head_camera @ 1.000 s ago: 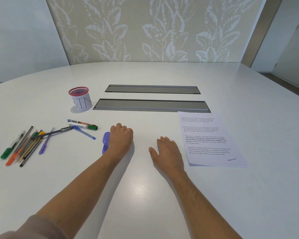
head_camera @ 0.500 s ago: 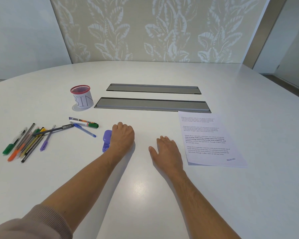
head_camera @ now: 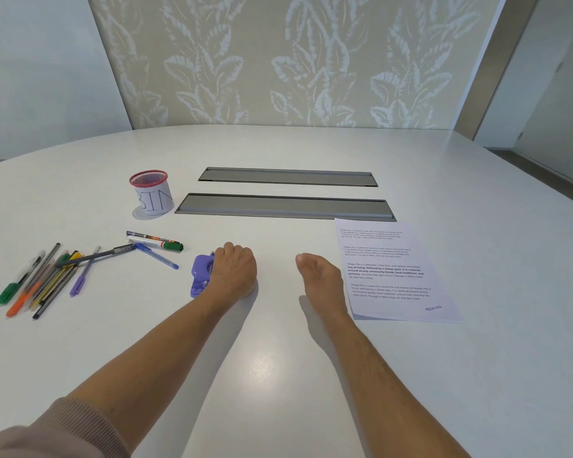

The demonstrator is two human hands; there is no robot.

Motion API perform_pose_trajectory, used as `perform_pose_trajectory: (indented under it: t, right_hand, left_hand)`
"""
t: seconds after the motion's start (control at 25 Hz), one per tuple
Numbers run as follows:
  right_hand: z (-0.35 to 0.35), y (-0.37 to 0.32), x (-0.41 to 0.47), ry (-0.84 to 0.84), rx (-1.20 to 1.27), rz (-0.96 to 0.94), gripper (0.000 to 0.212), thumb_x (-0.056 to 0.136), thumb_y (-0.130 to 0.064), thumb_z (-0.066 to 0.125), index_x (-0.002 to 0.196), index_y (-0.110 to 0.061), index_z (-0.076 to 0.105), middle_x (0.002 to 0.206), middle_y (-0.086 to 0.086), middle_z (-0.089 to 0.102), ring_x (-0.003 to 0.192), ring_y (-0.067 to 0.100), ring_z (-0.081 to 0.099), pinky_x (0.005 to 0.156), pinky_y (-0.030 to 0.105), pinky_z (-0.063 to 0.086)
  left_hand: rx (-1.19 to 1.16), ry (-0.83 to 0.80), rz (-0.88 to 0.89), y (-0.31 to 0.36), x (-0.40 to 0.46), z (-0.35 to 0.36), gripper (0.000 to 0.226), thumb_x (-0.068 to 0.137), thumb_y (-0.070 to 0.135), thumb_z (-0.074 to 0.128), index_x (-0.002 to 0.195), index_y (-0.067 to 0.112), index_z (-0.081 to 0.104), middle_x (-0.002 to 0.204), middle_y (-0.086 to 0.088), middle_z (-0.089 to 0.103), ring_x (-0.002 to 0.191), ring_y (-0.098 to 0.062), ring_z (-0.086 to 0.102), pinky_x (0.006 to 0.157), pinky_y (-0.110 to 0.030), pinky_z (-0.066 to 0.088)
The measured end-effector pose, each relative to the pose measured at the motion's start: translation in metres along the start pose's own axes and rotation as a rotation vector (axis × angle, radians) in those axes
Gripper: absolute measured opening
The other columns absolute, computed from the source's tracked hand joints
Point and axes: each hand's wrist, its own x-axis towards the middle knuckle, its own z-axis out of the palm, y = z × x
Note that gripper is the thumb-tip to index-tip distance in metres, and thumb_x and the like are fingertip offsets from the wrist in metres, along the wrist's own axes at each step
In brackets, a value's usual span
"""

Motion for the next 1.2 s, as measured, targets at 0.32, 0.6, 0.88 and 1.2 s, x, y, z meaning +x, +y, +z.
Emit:
perform_pose_trajectory:
  t: [0.32, 0.6, 0.88, 1.2]
  right_hand:
    - [0.010, -0.005, 0.003, -0.135, 0.917, 0.368, 0.057, 0.095, -0.055, 0.049, 0.118, -0.005, 0.063, 0.121, 0.010, 0.066, 0.114, 0.020, 0.063, 0.097, 0.033, 0.051]
    - [0.018, -0.006, 0.003, -0.209, 1.180, 0.380, 0.068, 0.098, -0.057, 0.038, 0.123, 0.001, 0.064, 0.082, 0.008, 0.071, 0.099, 0.025, 0.061, 0.095, 0.032, 0.042]
    - [0.022, -0.012, -0.001, -0.197, 1.294, 0.385, 0.066, 0.099, -0.054, 0.037, 0.121, 0.003, 0.062, 0.098, 0.015, 0.072, 0.069, 0.015, 0.067, 0.046, 0.018, 0.045]
    - [0.034, -0.014, 0.002, -0.188, 1.344, 0.380, 0.071, 0.095, -0.055, 0.048, 0.124, 0.010, 0.057, 0.124, 0.028, 0.064, 0.116, 0.040, 0.062, 0.101, 0.048, 0.049]
  left_hand:
    - [-0.476, 0.118, 0.117, 0.032, -0.017, -0.045, 0.021, 0.087, 0.009, 0.047, 0.107, 0.008, 0.053, 0.109, -0.010, 0.057, 0.101, -0.029, 0.045, 0.080, -0.035, 0.035]
    - [-0.735, 0.174, 0.293, 0.043, -0.040, -0.070, 0.012, 0.092, 0.017, 0.052, 0.084, 0.024, 0.046, 0.079, 0.013, 0.047, 0.086, -0.017, 0.042, 0.069, -0.026, 0.030]
    - [-0.760, 0.266, 0.214, 0.029, -0.040, -0.062, 0.013, 0.095, 0.016, 0.052, 0.090, 0.014, 0.063, 0.086, 0.002, 0.062, 0.088, -0.023, 0.052, 0.076, -0.034, 0.041]
    - [-0.817, 0.469, -0.070, -0.035, -0.031, -0.039, 0.015, 0.094, 0.020, 0.058, 0.100, 0.015, 0.070, 0.099, -0.001, 0.069, 0.092, -0.017, 0.057, 0.083, -0.031, 0.045]
